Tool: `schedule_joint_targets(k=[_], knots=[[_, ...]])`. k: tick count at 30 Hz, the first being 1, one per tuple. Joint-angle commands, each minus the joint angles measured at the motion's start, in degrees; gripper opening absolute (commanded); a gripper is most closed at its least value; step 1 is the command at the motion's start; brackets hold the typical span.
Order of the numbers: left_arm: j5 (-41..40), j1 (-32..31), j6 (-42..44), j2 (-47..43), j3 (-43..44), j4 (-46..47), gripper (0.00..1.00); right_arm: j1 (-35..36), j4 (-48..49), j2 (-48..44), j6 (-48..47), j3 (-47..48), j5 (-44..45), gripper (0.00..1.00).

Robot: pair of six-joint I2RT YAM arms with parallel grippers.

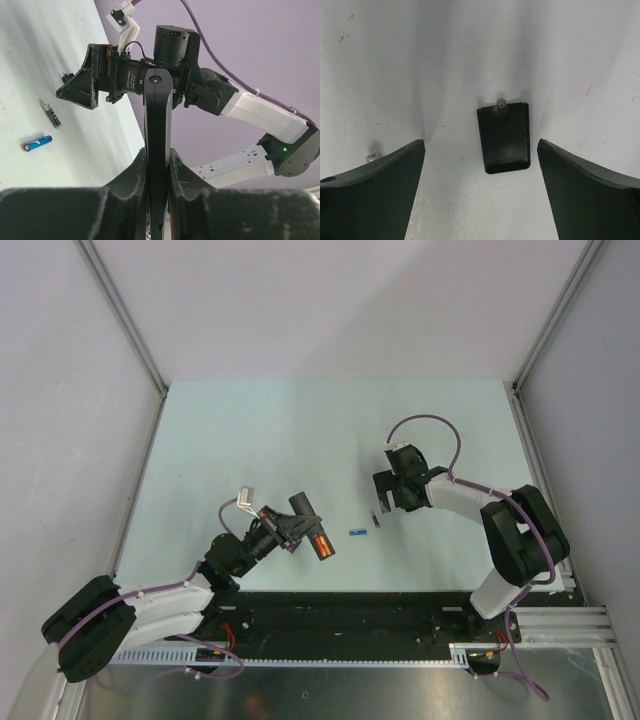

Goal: Load the batteries into the remote control
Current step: Turn over the battery cover at the center of the board.

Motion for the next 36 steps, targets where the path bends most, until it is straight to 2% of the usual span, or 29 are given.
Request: schedule_joint_targets(k=[1,23,36], knots=[[0.37,-0.23,0.87,-0.62,-6.43,1.87,0.0,-0.56,0.43,0.57,0.57,1.89,-0.85,1.0],[0.46,-0.23,0.96,0.09,-6.52,1.78,0.0,-0.21,1.04,1.54,1.54,1.81,-3.22,1.0],[0.64,-0.32,0.96,1.14,-6.08,1.78,0.0,0.93,0.87,-5.22,3.12,1.81,0.38,1.0]])
